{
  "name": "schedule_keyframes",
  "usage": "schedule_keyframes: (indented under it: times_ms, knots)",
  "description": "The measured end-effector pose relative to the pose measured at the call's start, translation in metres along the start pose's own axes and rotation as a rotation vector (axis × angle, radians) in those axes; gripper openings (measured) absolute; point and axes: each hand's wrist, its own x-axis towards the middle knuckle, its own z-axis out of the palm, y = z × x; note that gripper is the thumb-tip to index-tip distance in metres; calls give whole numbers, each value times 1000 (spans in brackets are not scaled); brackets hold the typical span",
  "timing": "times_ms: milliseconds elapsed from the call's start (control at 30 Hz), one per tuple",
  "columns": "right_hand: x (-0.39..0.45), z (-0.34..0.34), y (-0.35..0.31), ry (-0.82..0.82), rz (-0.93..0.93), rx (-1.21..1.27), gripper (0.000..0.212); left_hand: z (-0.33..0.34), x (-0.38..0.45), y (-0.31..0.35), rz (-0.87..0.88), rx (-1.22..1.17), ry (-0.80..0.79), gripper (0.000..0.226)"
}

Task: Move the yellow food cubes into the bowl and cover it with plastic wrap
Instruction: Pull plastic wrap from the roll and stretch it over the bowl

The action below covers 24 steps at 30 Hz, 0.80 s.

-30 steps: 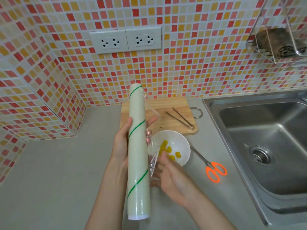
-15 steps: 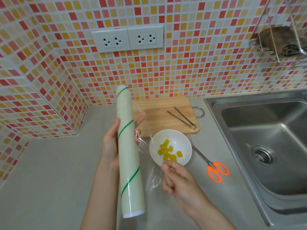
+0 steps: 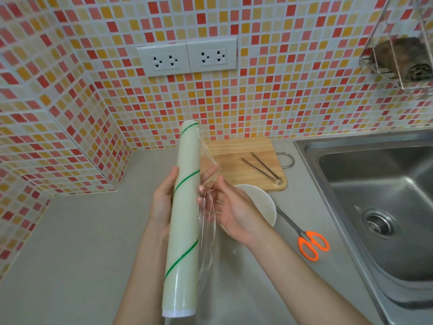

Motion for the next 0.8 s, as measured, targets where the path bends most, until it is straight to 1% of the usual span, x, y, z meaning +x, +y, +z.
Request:
schedule_keyframes:
  times_ms: [67, 133, 200, 267, 300, 333, 400, 433, 467, 500, 567, 633, 700, 733, 800]
  knots:
    - [5, -1, -4, 66, -9, 79, 24, -4, 0, 0, 34, 3, 10, 63]
    - [6, -7, -8, 127, -5, 154, 24, -4, -1, -1, 84, 43, 35, 55]
    - [6, -13, -11, 179, -26, 170, 25, -3, -3, -3, 133, 55, 57, 45]
    - [5, -16, -13, 197, -14, 141, 24, -2, -3, -5, 136, 57, 73, 39]
    - [4, -18, -14, 193, 35, 135, 23, -1, -3, -5, 129, 79, 88, 39]
    - [3, -18, -16, 180, 108, 145, 26, -2, -1, -5, 117, 110, 112, 42]
    - [3, -23, -16, 138, 241, 152, 40, -5, 3, -4, 79, 187, 161, 54]
    - [4, -26, -16, 111, 262, 122, 41, -6, 6, -4, 67, 232, 179, 60]
    - [4, -28, -16, 93, 254, 94, 38, -8, 8, -4, 67, 270, 189, 66]
    - [5, -30, -16, 98, 215, 85, 32, -11, 10, -4, 78, 295, 198, 69]
    - [8, -33, -17, 185, 61, 133, 22, -15, 12, -2, 115, 339, 224, 67]
    - [9, -38, -19, 306, -145, 119, 25, -16, 12, -2, 146, 399, 306, 60]
    - [9, -41, -23, 407, -296, 1, 27, -20, 12, -3, 122, 427, 417, 47]
    - [9, -44, -24, 448, -331, -63, 27, -21, 12, -5, 94, 431, 450, 44]
    - [9, -51, -27, 520, -368, -163, 28, -21, 14, -10, 47, 416, 458, 46]
